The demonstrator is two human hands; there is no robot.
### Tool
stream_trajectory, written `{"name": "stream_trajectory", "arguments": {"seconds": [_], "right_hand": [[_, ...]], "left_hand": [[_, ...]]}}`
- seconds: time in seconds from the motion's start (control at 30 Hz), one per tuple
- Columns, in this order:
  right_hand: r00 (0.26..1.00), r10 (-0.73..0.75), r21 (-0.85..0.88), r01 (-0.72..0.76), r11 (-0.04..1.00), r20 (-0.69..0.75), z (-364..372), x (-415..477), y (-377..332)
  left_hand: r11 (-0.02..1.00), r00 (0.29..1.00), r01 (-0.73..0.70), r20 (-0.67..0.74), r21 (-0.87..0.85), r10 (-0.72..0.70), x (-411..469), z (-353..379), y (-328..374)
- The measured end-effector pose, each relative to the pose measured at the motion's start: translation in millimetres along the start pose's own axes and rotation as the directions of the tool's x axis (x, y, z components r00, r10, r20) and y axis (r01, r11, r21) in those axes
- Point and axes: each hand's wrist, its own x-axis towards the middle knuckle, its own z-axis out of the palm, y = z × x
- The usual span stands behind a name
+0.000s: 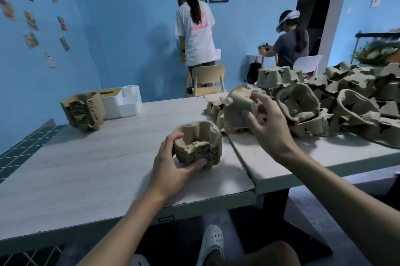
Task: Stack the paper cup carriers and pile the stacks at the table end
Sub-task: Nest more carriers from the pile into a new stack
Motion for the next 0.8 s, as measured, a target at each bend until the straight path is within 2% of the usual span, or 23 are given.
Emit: {"name": "stream_trajectory", "arguments": {"seconds": [0.13, 0.23, 0.3, 0.47, 0.7, 0.8], "right_hand": [[0.999, 0.038, 0.239, -0.032, 0.97, -0.018, 24.4, 2.0, -11.1], [0.997, 0.053, 0.465, -0.071, 0.883, 0.052, 42.3, -4.0, -23.2], [0.992, 0.059, 0.543, -0.113, 0.832, 0.114, 52.9, -9.4, -28.9], [0.967, 0.062, 0.538, -0.19, 0.822, 0.247, 73.7, -22.7, -22.5], [0.964, 0.102, 0.493, -0.214, 0.843, 0.244, 64.1, -21.7, -15.8], [0.928, 0.081, 0.39, -0.231, 0.891, 0.364, 51.2, -20.0, -15.7]], "left_hand": [[0.999, 0.999, 0.023, 0.039, -0.031, -0.022, 0.7, -5.0, -3.5], [0.999, 0.998, 0.024, 0.051, -0.034, -0.022, 0.3, -3.9, -1.9], [0.999, 0.999, 0.01, 0.045, -0.038, -0.008, 0.3, -2.9, -0.7], [0.996, 0.997, -0.025, 0.064, -0.085, 0.03, 0.6, -2.9, 1.1], [0.999, 0.998, -0.026, 0.064, -0.036, 0.028, 2.1, -0.8, -5.8], [0.999, 0.998, -0.019, 0.064, -0.043, 0.022, 1.8, -1.6, -5.9]]}}
